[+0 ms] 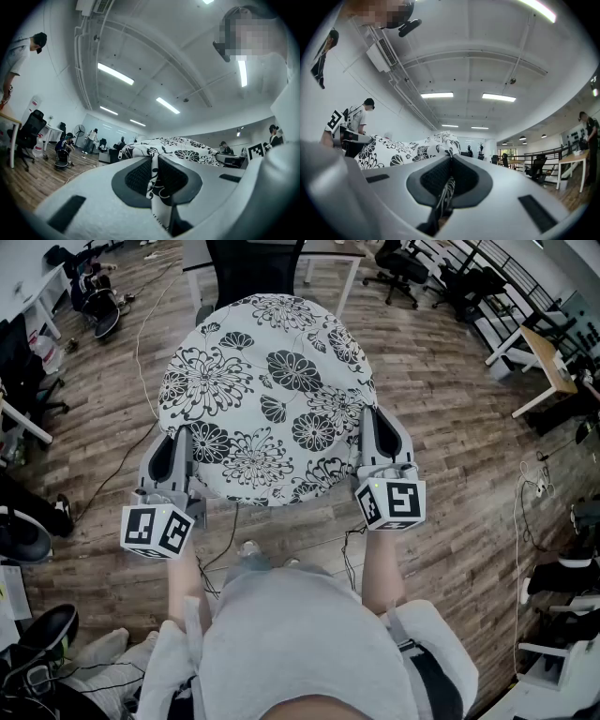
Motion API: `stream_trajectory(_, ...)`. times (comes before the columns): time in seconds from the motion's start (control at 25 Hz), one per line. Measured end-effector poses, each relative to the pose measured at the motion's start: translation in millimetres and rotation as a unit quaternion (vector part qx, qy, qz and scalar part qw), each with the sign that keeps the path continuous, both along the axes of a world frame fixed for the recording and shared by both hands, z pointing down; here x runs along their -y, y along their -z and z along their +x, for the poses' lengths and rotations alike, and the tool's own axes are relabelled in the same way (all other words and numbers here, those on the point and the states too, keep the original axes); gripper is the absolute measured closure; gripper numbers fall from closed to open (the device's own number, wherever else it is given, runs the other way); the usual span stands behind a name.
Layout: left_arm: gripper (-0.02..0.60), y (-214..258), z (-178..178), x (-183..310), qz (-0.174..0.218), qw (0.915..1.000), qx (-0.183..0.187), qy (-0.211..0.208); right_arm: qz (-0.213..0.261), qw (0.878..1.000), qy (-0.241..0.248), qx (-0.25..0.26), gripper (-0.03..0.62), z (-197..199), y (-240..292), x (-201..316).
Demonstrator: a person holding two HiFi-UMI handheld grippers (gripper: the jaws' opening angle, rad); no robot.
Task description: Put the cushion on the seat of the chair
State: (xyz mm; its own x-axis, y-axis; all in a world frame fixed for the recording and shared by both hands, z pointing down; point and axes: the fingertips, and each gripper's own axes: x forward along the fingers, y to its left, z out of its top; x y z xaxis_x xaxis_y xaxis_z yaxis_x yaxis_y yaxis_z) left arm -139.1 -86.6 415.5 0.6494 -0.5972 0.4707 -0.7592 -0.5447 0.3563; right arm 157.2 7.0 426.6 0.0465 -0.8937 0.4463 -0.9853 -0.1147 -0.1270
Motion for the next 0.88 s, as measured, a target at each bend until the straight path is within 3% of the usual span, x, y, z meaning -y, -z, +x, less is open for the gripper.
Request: stream_trajectory(0.88, 0.548, -2.1, -1.1, 5.3, -0.010, 0.9999, -0.009, -0.002, -0.018, 1.000, -0.008, 0.003, 0.579, -4.5, 0.0, -1.3)
